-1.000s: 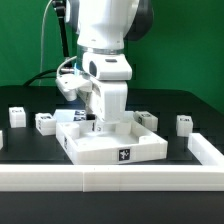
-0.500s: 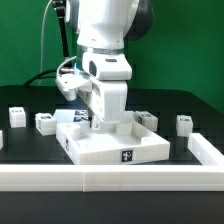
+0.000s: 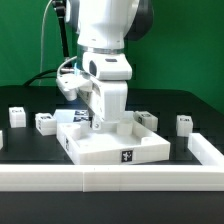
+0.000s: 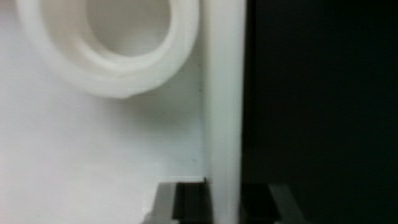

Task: Assemble one leg

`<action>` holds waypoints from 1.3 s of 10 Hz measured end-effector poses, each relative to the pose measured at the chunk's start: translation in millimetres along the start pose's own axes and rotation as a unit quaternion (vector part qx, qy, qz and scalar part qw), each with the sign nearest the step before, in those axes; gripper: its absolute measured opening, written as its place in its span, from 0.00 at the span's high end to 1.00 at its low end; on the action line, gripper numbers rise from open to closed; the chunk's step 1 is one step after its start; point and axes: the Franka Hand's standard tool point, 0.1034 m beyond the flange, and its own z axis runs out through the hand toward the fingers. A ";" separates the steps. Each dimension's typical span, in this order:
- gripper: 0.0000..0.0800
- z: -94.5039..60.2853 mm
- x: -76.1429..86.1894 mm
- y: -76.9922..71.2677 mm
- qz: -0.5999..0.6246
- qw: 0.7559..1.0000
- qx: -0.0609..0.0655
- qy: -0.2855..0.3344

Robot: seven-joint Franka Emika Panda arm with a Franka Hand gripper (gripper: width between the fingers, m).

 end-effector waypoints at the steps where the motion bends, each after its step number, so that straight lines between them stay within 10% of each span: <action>1: 0.92 -1.2 9.7 9.5 0.022 1.000 -0.005 0.000; 6: 0.92 -7.7 41.5 66.4 0.092 0.995 -0.032 0.004; 13: 0.92 -11.5 70.0 72.6 0.105 0.994 -0.016 0.001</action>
Offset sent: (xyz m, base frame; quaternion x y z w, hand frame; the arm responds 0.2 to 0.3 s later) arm 0.0385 0.0352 -0.0114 -0.0140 0.0039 0.0575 0.9982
